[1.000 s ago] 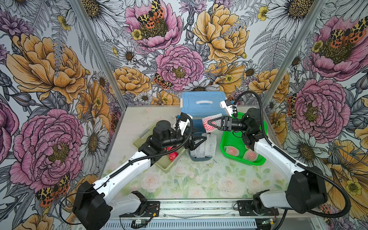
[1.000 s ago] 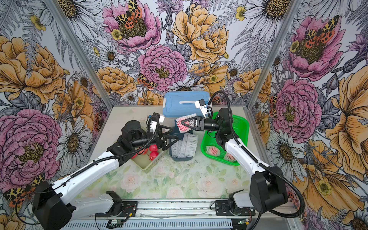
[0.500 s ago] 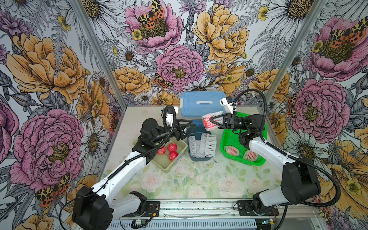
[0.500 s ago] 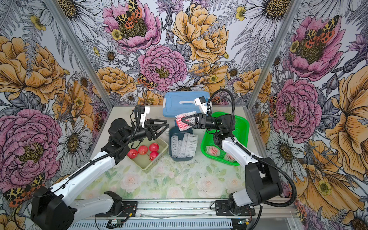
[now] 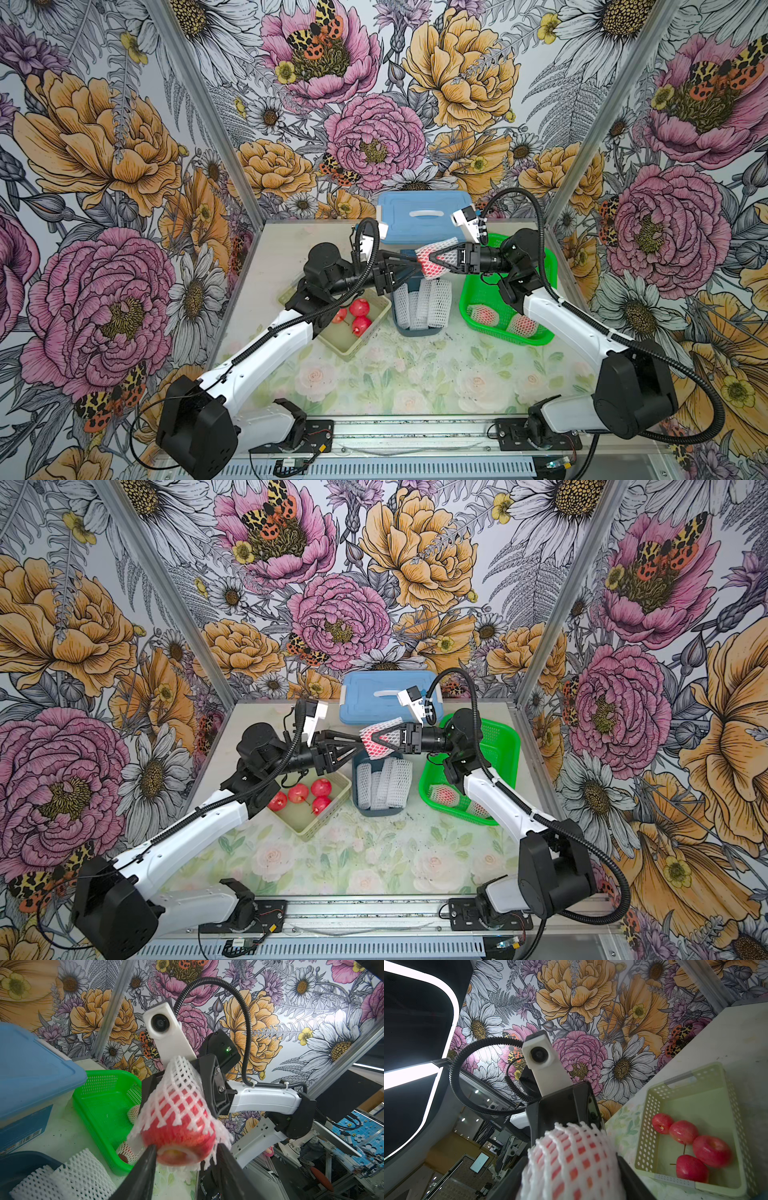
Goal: Remove foam nets from apples
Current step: Remove the foam net from the apple.
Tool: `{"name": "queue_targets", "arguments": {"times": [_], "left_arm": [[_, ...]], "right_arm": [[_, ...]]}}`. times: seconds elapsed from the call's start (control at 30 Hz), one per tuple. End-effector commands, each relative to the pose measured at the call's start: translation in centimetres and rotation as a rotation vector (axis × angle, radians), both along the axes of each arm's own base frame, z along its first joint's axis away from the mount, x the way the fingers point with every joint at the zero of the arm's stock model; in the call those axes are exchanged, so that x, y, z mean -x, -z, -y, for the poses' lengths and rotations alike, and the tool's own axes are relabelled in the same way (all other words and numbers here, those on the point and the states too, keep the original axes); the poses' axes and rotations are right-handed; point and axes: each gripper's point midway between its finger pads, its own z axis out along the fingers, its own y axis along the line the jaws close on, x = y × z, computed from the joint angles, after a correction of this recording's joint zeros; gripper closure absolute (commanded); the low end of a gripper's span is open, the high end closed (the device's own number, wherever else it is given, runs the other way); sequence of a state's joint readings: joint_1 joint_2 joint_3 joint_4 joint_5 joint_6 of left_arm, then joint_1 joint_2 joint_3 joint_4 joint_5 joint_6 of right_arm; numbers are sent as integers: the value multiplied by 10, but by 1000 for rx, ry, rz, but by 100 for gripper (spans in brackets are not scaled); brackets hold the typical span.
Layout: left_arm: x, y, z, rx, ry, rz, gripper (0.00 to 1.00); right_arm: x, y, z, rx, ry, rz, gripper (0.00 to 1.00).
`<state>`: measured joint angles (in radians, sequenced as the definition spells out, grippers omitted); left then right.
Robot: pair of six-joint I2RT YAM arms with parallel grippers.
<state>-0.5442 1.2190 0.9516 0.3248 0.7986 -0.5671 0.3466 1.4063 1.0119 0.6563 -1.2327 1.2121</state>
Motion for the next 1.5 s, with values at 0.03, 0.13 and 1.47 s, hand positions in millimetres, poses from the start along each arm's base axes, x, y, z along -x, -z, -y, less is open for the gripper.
{"name": "queue_targets", "arguments": {"times": [0.03, 0.13, 1.47], "left_arm": [[0, -3, 3, -9, 10, 17, 46], [0, -4, 4, -9, 13, 15, 42], [2, 0, 5, -31, -15, 32, 48]], "right_arm": [[11, -17, -2, -10, -6, 75, 41], [12, -17, -2, -6, -5, 77, 41], [19, -19, -19, 53, 41, 121, 34]]}}
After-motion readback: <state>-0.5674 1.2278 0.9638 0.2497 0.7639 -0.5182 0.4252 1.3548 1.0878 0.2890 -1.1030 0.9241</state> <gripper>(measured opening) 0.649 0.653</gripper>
